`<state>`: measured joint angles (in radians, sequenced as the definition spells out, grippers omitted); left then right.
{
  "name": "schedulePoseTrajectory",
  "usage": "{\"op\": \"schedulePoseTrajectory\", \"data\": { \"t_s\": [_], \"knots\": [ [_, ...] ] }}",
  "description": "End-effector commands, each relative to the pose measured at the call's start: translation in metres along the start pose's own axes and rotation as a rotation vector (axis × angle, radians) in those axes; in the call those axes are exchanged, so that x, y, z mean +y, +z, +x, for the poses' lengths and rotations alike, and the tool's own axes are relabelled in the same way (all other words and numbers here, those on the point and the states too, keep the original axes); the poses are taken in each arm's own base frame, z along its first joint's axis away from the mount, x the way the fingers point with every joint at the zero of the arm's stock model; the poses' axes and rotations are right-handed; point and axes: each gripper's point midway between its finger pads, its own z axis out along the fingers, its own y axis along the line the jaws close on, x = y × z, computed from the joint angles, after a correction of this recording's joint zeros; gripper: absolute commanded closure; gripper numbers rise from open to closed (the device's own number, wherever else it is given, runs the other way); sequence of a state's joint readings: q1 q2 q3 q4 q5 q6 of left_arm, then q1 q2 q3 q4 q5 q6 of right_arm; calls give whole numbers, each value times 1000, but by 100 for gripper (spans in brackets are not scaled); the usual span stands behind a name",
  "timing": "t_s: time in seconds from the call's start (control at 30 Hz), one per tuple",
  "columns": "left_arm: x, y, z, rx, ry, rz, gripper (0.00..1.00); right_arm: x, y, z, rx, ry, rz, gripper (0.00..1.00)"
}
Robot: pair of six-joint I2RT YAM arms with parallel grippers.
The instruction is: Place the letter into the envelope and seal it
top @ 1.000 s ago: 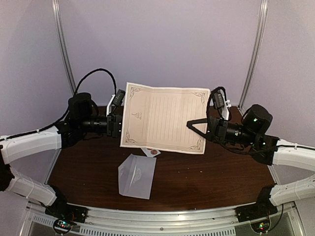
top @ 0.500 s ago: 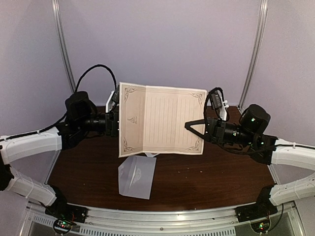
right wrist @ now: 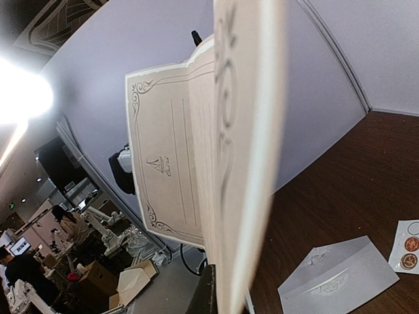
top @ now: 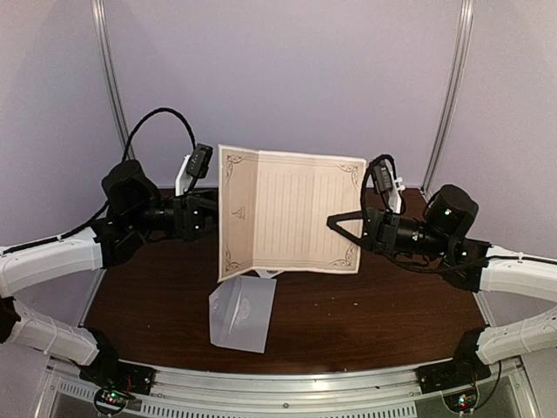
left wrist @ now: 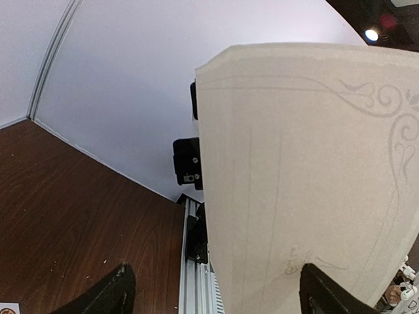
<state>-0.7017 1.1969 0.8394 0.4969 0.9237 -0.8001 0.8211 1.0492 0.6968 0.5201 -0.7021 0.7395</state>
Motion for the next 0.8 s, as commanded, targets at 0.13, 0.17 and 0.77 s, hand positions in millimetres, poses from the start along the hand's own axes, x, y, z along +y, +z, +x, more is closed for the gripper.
{"op": "schedulePoseTrajectory", "data": {
  "t_s": [0.13, 0.17, 0.77],
  "knots": [
    [-14, 8, -4, -8, 32, 77, 12, 14, 5, -8, -10, -25, -48, 100],
    [-13, 10, -4, -7, 31, 79, 12, 15, 6, -8, -7, -25, -50, 100],
    [-8, 22, -2, -2, 29, 98, 42, 15, 10, -3, 14, -27, -53, 100]
  ]
}}
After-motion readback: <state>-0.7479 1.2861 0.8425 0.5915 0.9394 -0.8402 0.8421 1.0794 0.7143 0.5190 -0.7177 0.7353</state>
